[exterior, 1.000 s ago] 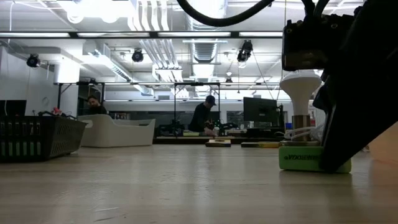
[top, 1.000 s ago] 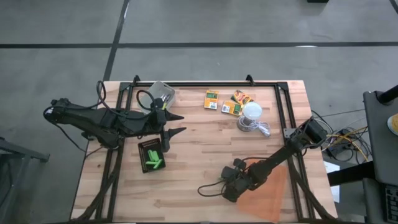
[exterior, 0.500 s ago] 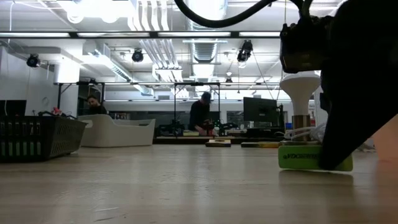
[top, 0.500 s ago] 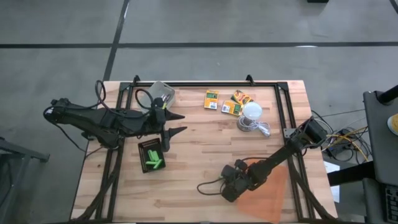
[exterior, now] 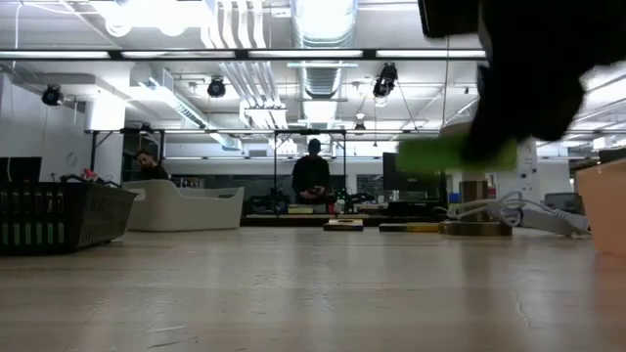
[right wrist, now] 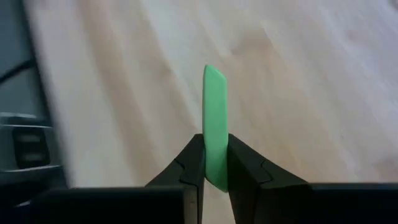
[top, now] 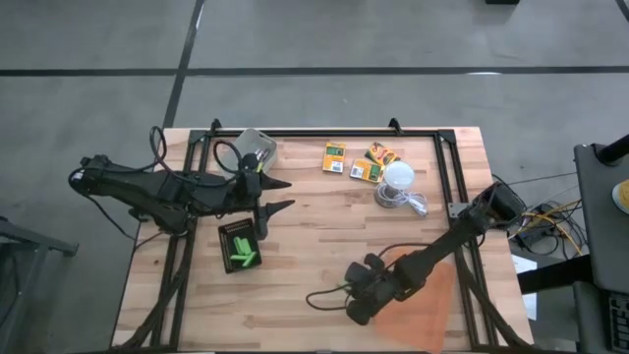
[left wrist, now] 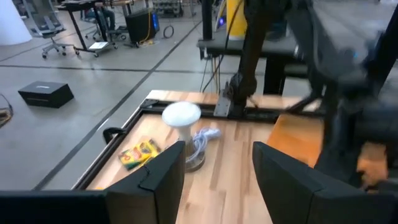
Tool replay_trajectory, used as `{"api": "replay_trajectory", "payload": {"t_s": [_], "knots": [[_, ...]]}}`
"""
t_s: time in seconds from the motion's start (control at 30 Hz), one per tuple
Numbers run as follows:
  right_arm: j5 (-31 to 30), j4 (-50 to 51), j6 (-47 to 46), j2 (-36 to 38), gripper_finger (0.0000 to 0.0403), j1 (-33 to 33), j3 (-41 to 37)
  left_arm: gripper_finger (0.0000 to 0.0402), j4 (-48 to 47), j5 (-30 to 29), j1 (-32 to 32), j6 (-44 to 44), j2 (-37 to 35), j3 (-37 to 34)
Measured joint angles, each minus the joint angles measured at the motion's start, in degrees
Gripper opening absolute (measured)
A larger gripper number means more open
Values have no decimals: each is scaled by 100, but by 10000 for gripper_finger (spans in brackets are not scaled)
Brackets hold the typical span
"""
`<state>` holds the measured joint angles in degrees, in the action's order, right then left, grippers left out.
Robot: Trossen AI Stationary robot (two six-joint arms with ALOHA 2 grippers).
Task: Pick & Place School Supplies
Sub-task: Put the green eraser into the black bin
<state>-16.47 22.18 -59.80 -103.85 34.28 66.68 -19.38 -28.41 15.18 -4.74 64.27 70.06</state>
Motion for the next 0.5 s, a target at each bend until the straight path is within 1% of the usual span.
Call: {"api": "replay_trajectory", "payload": {"t_s": [0.1, 0.27, 0.37, 0.5], "knots": [[31, -5, 380, 247, 36, -6, 226, 193, -485, 3, 0, 53, -2, 1], [-7, -29, 1135, 663, 36, -59, 629, 193, -986, 151, 2, -262, -2, -2], [-166, -10, 1463, 822, 36, -178, 874, 192, -953, 461, 4, -406, 0, -90], [-689, 32, 2199, 891, 36, -369, 1212, 193, -604, 647, 8, -533, 2, -379]]}}
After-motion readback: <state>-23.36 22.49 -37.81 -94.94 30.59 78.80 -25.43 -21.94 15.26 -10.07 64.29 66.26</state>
